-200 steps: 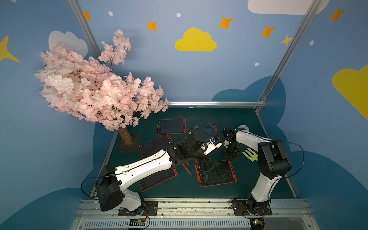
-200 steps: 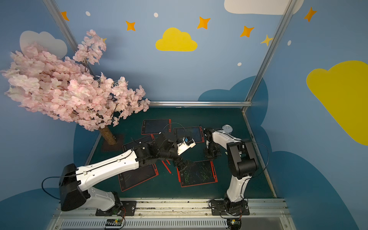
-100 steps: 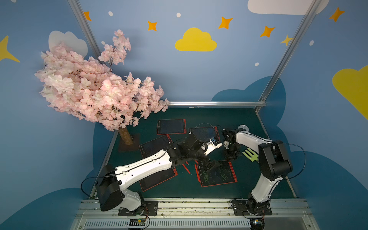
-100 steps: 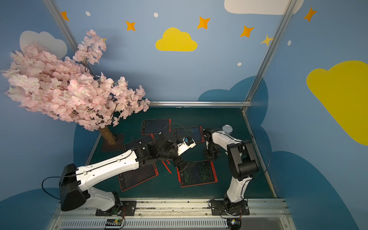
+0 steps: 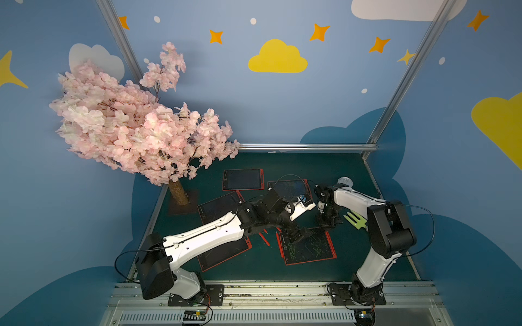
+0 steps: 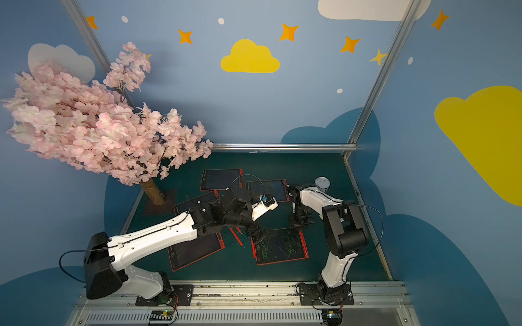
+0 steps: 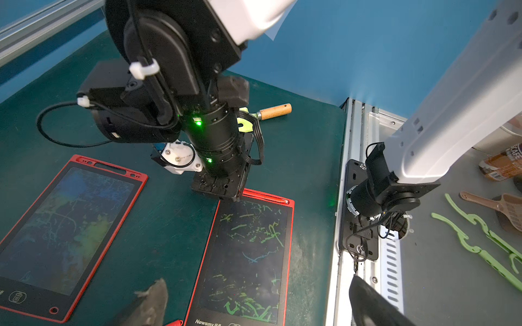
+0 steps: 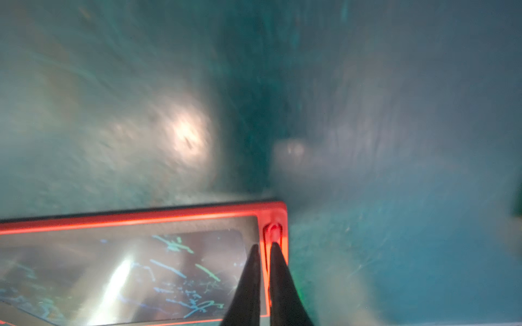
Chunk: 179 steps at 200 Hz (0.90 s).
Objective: Place the stylus back onto the writing tablet
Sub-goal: Place the stylus on the writing tablet.
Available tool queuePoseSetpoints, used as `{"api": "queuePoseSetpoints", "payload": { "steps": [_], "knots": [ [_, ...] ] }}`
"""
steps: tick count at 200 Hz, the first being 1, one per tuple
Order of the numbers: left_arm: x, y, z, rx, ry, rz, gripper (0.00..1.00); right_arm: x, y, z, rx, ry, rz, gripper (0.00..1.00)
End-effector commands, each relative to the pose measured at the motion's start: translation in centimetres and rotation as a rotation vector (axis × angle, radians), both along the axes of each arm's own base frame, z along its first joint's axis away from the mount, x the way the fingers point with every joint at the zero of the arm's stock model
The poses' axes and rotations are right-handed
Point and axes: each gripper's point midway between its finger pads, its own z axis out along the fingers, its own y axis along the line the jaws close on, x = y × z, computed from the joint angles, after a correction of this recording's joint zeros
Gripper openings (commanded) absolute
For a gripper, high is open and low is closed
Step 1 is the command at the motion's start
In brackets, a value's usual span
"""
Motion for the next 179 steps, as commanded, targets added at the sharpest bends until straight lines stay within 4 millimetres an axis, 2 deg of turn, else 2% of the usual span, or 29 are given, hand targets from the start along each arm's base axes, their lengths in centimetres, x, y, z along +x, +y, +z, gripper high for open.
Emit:
{"api": "queuePoseSetpoints", "payload": {
  "steps": [1,35,79,125,179],
  "knots": [
    [-0.4,0.0,0.7,-0.015,0.001,-0.015,0.99,-1.1,-0.2,1.1,-0.004,-0.012,-0.099,0.08],
    [-0.5,0.1,0.9,-0.020,-0.007,-0.024,0.99,-1.5,-0.3,2.0,0.013,-0.066,-0.185,0.04],
    [-2.3,-0.3,1.3,-0.069,0.025,-0.112,0.99,-2.0,0.1,2.4,0.076,-0.122,-0.233,0.00],
    [-3.1,-0.9,1.4,-0.115,0.053,-0.125,0.99,-2.5,-0.3,2.4,0.097,-0.172,-0.305,0.00],
    [-2.8,-1.1,1.0,-0.107,0.034,-0.083,0.99,-2.5,-1.0,1.6,0.114,-0.190,-0.374,0.00]
  ]
}}
